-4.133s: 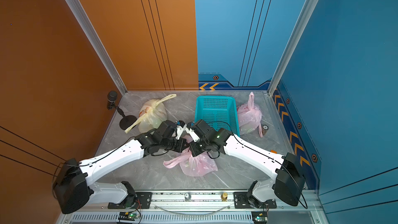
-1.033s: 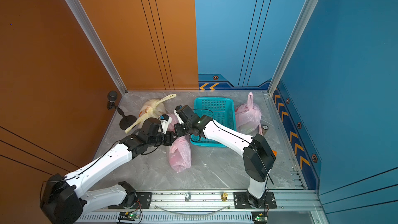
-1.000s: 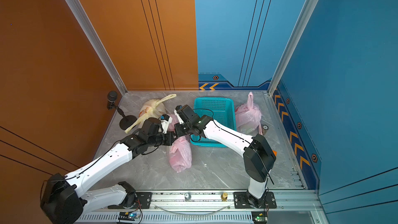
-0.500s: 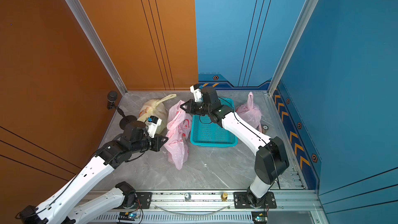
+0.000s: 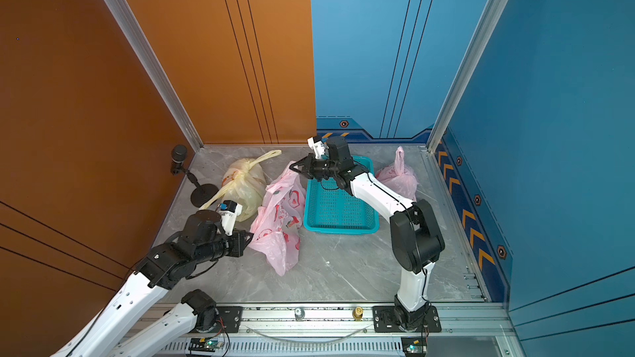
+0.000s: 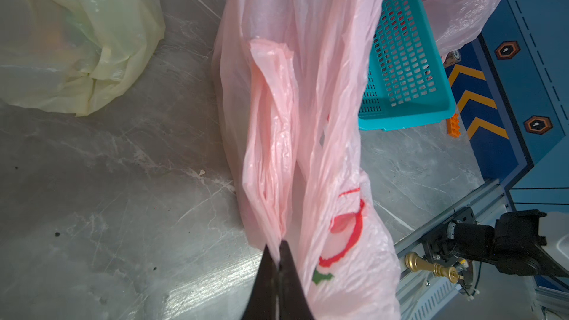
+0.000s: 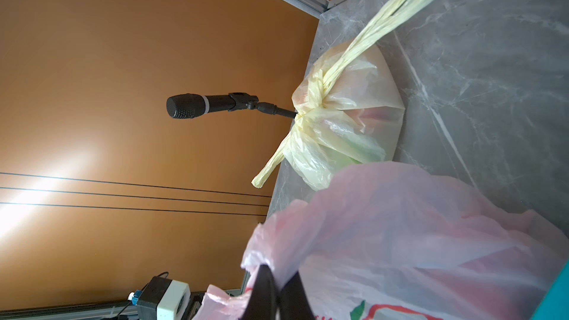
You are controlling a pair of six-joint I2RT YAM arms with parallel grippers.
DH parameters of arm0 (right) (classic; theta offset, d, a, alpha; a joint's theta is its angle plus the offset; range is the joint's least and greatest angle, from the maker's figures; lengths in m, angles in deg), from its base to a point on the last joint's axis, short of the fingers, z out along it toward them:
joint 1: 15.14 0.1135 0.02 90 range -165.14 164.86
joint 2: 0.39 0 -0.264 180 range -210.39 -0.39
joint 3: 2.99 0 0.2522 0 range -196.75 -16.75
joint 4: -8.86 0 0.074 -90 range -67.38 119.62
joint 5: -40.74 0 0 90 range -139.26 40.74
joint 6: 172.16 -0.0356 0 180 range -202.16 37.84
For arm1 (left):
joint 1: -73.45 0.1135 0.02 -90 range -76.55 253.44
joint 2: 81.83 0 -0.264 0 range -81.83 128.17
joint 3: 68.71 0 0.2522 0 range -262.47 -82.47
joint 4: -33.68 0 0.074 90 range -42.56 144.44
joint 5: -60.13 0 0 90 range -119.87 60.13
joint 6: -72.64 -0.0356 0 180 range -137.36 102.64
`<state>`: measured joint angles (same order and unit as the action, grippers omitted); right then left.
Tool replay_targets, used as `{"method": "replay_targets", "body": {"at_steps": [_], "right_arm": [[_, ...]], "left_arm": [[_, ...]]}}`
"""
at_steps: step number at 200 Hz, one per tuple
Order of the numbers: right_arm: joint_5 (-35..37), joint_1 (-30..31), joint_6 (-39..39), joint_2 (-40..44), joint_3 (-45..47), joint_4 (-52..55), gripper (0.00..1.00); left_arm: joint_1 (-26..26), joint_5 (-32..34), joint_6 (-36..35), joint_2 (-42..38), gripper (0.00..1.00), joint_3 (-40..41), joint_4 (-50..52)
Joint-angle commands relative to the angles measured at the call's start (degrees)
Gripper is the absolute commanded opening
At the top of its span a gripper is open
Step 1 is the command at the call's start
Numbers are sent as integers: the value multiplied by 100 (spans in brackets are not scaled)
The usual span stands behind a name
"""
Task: Untie the knot of a plastic bag & take out the apple
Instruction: Untie the plastic bag at the center of the board.
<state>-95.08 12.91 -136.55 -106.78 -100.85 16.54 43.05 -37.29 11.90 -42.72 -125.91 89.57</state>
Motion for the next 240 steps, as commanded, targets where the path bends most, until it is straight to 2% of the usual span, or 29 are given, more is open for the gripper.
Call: {"method": "replay_targets", "body": {"at_steps": [1, 10, 39, 64, 78, 86, 101, 115, 134, 151, 174, 207, 240], "right_arm": [[-374, -131, -285, -203, -259, -737, 18], [-550, -133, -455, -249, -243, -1105, 28], [-845, -206, -684, 26, 99, -1969, 43], [-784, -469, -354, 639, 569, -1860, 46], [-481, -621, 530, 1119, 675, -837, 46], [-128, -630, 1355, 1416, 568, 331, 47], [752, -424, 2722, 1820, 148, 2322, 47], [1199, -148, 3229, 2111, -29, 3325, 47], [1535, 159, 3270, 2612, 370, 3724, 46], [1704, 472, 3241, 3025, 857, 3851, 46], [1972, 1013, 3127, 3234, 1253, 4167, 46], [2503, 1944, 2354, 3107, 1776, 3424, 49], [3313, 2427, 1670, 2616, 1910, 2143, 51]], "left_arm": [[16, 92, 176, -79, 0, 108, 331], [20, 116, 161, -41, 0, 91, 327], [16, 179, 107, 139, 0, -87, 253], [16, 170, 62, 250, 4, -255, 113], [7, 171, 40, 297, 10, -319, 30], [7, 155, 40, 324, 14, -368, -9], [-2, 97, 21, 362, 28, -458, -72], [-6, 15, -33, 339, 41, -574, -123], [15, 34, -182, 224, 54, -779, -135], [80, 385, -344, 54, 64, -916, -136], [320, 912, -525, 19, 72, -1010, -221], [883, 109, -564, 609, 75, -1087, -786], [973, -449, -578, 1444, 77, -1099, -1264]]}}
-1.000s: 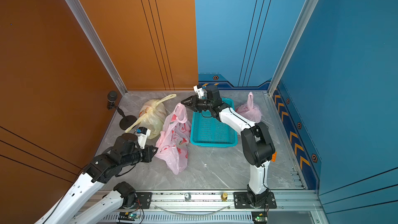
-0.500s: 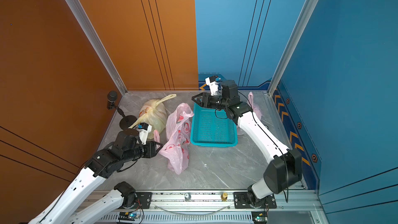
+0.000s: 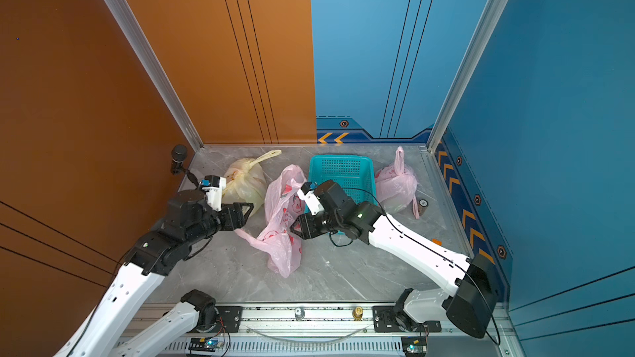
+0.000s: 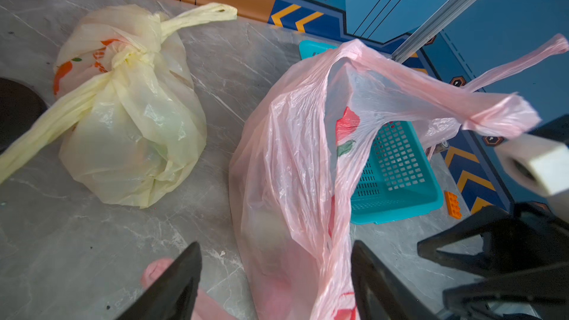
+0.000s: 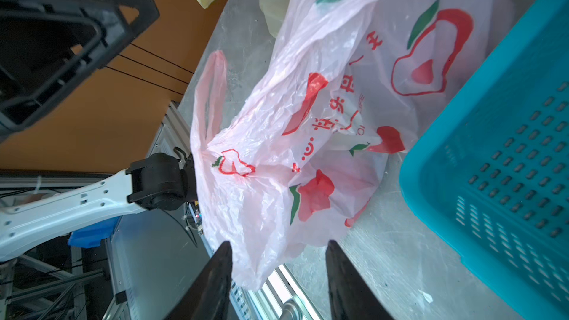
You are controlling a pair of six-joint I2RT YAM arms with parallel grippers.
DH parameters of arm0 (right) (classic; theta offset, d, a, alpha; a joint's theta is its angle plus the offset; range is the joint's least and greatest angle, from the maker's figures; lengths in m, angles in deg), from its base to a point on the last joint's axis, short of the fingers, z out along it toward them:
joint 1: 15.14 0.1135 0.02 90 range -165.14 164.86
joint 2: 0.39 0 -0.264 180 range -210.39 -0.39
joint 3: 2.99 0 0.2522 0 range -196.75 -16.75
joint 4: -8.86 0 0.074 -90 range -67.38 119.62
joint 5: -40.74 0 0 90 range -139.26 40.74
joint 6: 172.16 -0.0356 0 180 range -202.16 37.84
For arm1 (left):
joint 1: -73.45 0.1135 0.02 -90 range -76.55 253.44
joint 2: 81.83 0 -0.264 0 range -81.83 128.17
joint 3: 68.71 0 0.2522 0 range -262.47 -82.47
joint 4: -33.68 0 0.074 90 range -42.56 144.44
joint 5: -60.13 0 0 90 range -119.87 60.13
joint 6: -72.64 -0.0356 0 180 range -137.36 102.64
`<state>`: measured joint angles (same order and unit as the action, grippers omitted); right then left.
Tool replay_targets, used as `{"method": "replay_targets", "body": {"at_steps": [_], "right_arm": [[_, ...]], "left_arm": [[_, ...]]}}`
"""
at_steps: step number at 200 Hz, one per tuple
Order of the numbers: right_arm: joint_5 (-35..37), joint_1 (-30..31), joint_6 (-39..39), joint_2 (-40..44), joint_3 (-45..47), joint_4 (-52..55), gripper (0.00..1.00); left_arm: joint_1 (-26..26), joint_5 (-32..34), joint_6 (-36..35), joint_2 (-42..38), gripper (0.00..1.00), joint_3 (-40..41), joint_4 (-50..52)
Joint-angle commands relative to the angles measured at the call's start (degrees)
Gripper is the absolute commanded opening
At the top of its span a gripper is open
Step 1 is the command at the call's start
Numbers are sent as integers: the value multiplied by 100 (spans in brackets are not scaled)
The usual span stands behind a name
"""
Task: Untie the knot of a plastic bag & take out the apple
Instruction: Untie the plastic bag at the center of the board.
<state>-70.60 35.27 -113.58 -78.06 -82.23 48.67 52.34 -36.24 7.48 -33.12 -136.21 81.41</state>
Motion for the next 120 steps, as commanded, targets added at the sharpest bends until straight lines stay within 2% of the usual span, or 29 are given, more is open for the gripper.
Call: {"method": "replay_targets", "body": {"at_steps": [1, 33, 68, 101, 120], "right_arm": [[889, 198, -637, -274, 41, -1090, 51], [1241, 266, -926, -662, 2, -1907, 52], [1616, 208, -974, -931, -120, -2187, 53], [1596, 107, -1090, -1094, -145, -2547, 54], [1614, 53, -1136, -1189, -163, -2614, 54]], "left_arm": [[45, -560, -137, 509, 77, -72, -460], [36, -790, -211, 1094, 78, -103, -627], [27, -1036, -149, 1372, 78, 26, -942], [1, -1184, -86, 1615, 78, 126, -1251], [-7, -1390, -19, 1829, 74, 167, -1463]]}}
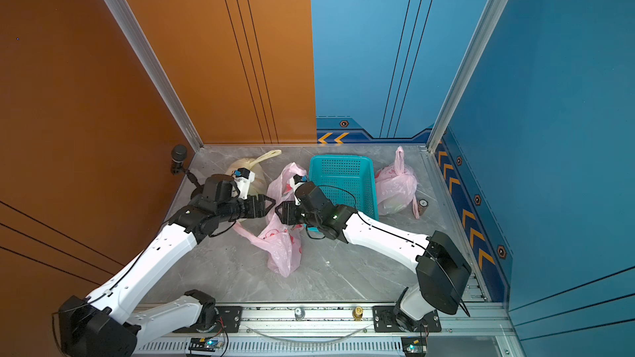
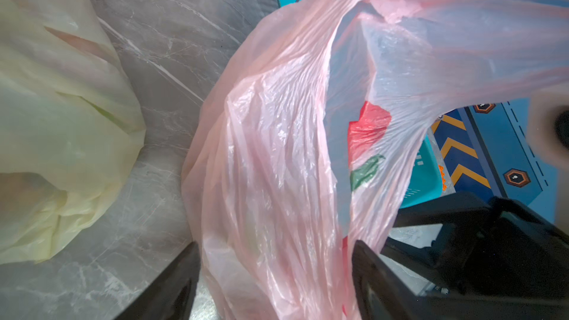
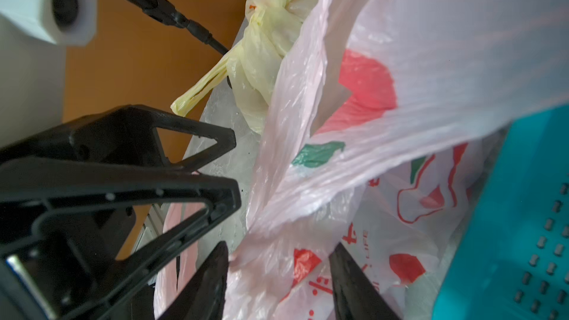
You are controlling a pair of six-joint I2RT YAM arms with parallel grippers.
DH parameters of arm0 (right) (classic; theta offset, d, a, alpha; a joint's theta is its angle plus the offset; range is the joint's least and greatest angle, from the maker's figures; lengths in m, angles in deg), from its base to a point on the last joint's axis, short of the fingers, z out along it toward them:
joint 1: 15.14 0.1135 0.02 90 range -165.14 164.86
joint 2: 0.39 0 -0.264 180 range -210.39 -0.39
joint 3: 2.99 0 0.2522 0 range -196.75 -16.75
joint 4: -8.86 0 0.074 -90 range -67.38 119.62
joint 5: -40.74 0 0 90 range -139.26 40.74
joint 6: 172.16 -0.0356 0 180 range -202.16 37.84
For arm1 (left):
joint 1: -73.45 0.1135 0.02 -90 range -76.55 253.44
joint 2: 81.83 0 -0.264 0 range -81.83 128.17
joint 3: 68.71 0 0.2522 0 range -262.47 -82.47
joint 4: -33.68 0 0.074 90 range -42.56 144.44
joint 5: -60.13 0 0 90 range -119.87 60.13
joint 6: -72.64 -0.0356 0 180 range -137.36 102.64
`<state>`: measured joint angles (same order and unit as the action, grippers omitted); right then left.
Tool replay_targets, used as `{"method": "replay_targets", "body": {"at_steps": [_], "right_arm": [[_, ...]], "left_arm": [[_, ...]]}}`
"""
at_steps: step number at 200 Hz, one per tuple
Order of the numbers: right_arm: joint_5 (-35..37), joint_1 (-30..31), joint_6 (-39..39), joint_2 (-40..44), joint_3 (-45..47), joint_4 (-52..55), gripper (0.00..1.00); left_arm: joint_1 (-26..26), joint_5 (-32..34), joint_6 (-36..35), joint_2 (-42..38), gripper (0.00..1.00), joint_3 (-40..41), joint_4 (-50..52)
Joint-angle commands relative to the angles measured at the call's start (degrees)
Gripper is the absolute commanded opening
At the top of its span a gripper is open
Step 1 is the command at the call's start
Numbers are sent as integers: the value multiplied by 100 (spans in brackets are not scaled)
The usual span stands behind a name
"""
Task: Untie the knot of a plastic bag & take out the apple
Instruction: Untie the plastic bag at the center of the board.
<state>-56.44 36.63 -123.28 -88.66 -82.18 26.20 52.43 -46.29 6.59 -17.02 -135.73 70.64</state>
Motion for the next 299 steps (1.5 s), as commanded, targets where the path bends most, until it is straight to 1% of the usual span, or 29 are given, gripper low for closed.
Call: {"method": "replay_targets", "body": {"at_steps": [1, 12, 24, 41, 63, 73, 83, 89, 99, 121, 141, 148, 155, 186, 209, 238, 269, 299], "right_arm": [[198, -81, -167, -133, -165, -376, 54], [162, -126, -211, -167, -151, -432, 53], [135, -160, -241, -205, -142, -454, 49], [101, -193, -260, -239, -128, -454, 40], [39, -220, -269, -278, -96, -466, 25], [-13, -244, -243, -295, -93, -455, 16], [-68, -255, -193, -308, -102, -384, 6], [-102, -270, -142, -298, -117, -327, 1], [-125, -297, 0, -276, -157, -149, 0], [5, -333, 562, -51, -249, 472, 0], [370, -361, 1282, 310, -326, 1249, 0], [500, -377, 1500, 426, -335, 1529, 0], [639, -412, 1694, 531, -361, 1803, 0], [1167, -582, 2336, 984, -249, 2560, 0], [1597, -689, 2499, 1233, 33, 2661, 0], [2068, -716, 2566, 1296, 388, 2651, 0], [2474, -779, 2555, 1216, 627, 2631, 0], [2531, -906, 2540, 1232, 636, 2587, 0]], "left_arm": [[-16, -395, 73, 230, 73, 121, -391], [-22, -468, 92, 383, 70, 117, -445], [-41, -537, 122, 531, 66, 133, -510], [-60, -694, 257, 722, 61, 242, -756], [-125, -859, 406, 947, 51, 324, -1011], [-170, -878, 439, 1016, 42, 331, -1102], [-184, -919, 453, 1057, 23, 333, -1179], [-184, -941, 462, 1059, 14, 319, -1178], [-152, -922, 440, 1036, 0, 265, -1179], [-8, -737, 223, 925, 0, -25, -904], [168, -470, -140, 826, 0, -500, -299], [245, -387, -236, 770, 0, -536, -166], [329, -322, -318, 694, 0, -776, -66], [807, -32, -601, 306, 0, -963, 290], [1223, 69, -779, 177, 0, -1003, 451], [1622, 238, -950, 321, 0, -941, 457], [1817, 570, -1082, 549, 0, -937, 457], [1897, 929, -1207, 682, 0, -956, 457]]}}
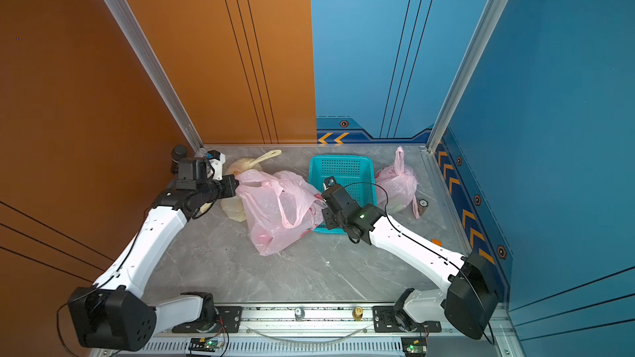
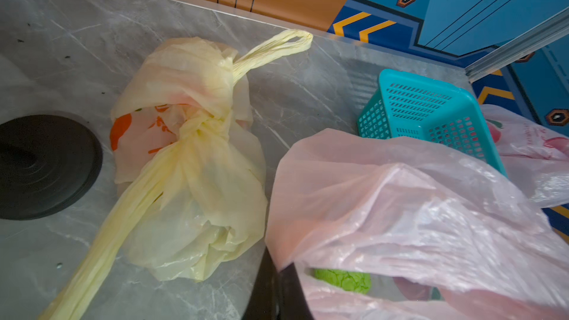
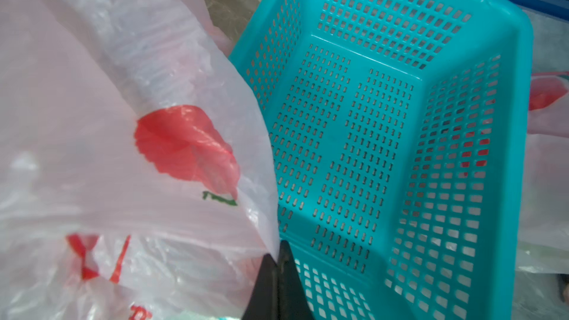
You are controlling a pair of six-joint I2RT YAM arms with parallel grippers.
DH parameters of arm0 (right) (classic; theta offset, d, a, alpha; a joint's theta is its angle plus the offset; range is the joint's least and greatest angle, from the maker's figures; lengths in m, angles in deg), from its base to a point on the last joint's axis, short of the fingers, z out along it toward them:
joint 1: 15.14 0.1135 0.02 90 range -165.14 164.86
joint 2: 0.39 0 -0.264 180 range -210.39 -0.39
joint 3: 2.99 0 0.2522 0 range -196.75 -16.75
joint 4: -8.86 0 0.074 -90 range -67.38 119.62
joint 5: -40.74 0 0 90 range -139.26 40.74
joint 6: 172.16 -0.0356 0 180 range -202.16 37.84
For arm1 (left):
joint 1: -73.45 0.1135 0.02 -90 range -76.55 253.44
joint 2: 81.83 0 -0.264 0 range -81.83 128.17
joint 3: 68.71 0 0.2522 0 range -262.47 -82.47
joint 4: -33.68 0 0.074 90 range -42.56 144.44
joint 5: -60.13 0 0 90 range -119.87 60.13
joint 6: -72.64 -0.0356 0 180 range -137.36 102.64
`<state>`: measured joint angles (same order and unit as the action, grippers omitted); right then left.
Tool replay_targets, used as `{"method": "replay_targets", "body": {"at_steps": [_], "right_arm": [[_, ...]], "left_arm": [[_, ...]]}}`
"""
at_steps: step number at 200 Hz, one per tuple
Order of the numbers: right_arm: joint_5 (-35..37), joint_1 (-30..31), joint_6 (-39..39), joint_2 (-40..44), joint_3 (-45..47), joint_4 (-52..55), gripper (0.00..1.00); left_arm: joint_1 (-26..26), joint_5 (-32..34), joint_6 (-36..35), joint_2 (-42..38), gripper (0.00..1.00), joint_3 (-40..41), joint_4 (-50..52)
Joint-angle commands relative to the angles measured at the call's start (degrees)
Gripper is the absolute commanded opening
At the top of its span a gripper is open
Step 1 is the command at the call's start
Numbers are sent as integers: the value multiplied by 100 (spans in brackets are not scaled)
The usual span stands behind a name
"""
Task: Untie the knot of a plastic bag & take out the apple
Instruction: Untie the plastic bag at the center of the board.
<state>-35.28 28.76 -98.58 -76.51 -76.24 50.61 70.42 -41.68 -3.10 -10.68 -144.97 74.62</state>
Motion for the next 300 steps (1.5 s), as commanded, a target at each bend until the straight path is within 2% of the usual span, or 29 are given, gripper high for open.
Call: {"method": "replay_targets", "body": {"at_steps": [1, 18, 29, 66, 88, 96, 116, 152, 190, 203, 232, 255, 264, 287, 300], "right_arm": [[414, -123, 74, 22, 37, 146, 0], [91, -143, 115, 56, 11, 21, 0], [-542, -115, 186, 86, 13, -168, 0], [-2480, 206, 465, 131, -184, -493, 0], [-3554, 460, 721, 172, -381, -314, 16], [-3796, 518, 742, 176, -462, -205, 21], [-4201, 601, 831, 261, -616, 98, 41], [-3752, 430, 679, 817, -699, 185, 48], [-3540, 386, 190, 1173, -1011, -546, 49], [-3439, 441, 119, 1052, -1313, -667, 48], [-3999, 760, 231, 293, -2223, -413, 45], [-3918, 1093, 439, -301, -2650, -31, 45], [-3618, 1179, 471, -466, -2708, 58, 47], [-2332, 1288, 563, -666, -2744, 164, 51], [-2268, 1212, 563, -582, -2704, 22, 51]], "left_arm": [[99, 464, -239, 57, 0, -28, 59], [62, 240, -179, 193, 0, -72, -4], [-76, -5, -149, 310, 0, -106, -90], [-908, -27, -258, 862, 0, -463, -292], [-1235, -19, -412, 1276, 2, -872, -297], [-1291, -17, -471, 1398, 4, -1002, -292], [-1322, -27, -538, 1616, 12, -1230, -292], [-1304, 95, -622, 1579, 37, -1296, -113], [-1236, 303, -611, 1099, 58, -1054, 33], [-1230, 461, -572, 920, 61, -1070, 192], [-1235, 837, -426, 383, 65, -1098, 386], [-1227, 1004, -286, -68, 67, -1057, 552], [-1234, 970, -210, -233, 69, -997, 643], [-1262, 825, 45, -633, 74, -629, 771], [-1286, 793, 138, -755, 74, -377, 766]]}}
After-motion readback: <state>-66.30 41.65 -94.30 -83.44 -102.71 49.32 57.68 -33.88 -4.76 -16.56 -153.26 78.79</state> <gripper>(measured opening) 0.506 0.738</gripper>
